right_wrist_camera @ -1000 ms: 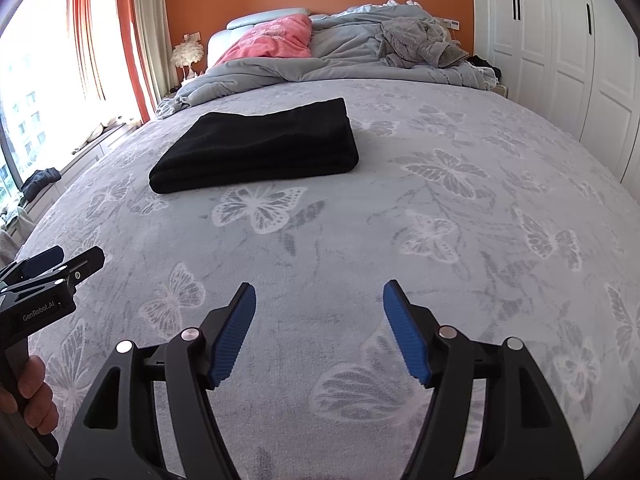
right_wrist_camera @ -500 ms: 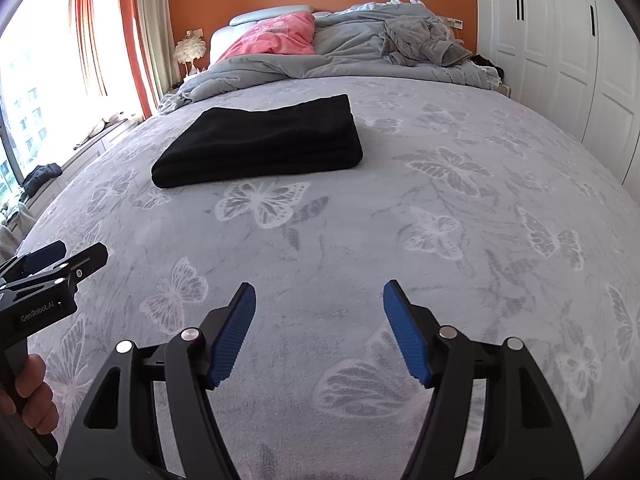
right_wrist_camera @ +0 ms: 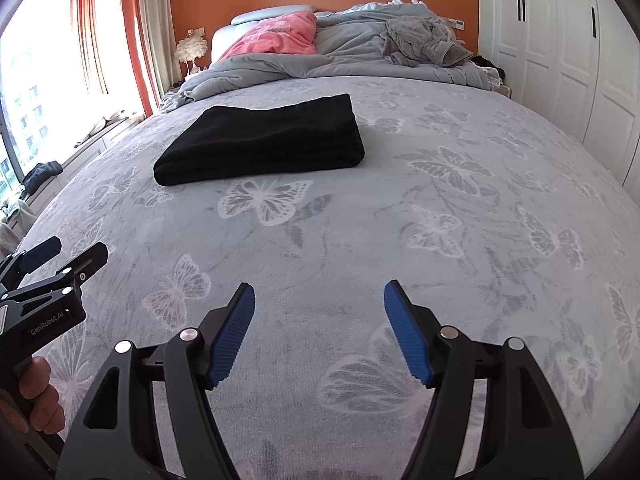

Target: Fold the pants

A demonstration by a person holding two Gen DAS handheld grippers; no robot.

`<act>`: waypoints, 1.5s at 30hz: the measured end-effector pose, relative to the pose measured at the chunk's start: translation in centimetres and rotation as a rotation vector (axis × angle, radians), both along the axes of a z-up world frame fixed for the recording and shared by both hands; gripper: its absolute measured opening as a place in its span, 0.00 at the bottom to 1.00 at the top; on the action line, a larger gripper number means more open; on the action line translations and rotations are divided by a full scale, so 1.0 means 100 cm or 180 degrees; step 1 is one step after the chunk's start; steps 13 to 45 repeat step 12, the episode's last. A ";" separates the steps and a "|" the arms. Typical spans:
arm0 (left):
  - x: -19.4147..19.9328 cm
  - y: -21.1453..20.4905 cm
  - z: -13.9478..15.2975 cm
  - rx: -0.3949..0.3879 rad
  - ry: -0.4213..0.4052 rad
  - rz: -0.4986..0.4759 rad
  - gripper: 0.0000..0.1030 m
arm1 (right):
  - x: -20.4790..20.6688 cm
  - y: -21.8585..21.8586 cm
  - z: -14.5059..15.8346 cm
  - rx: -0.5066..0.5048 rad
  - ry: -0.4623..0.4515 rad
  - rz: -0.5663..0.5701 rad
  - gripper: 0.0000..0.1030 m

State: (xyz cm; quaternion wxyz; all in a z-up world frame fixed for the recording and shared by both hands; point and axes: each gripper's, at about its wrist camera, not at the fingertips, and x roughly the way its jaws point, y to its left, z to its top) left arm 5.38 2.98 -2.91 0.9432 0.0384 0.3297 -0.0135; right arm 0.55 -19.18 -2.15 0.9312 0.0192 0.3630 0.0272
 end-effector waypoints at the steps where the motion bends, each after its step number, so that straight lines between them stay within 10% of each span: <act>1: 0.000 0.000 0.000 0.0012 -0.0002 0.0013 0.84 | 0.000 0.000 0.000 -0.0005 -0.0004 -0.0002 0.64; 45: 0.001 -0.002 -0.002 0.0062 0.0066 -0.0058 0.83 | -0.003 -0.002 0.002 -0.0015 -0.0031 -0.0028 0.70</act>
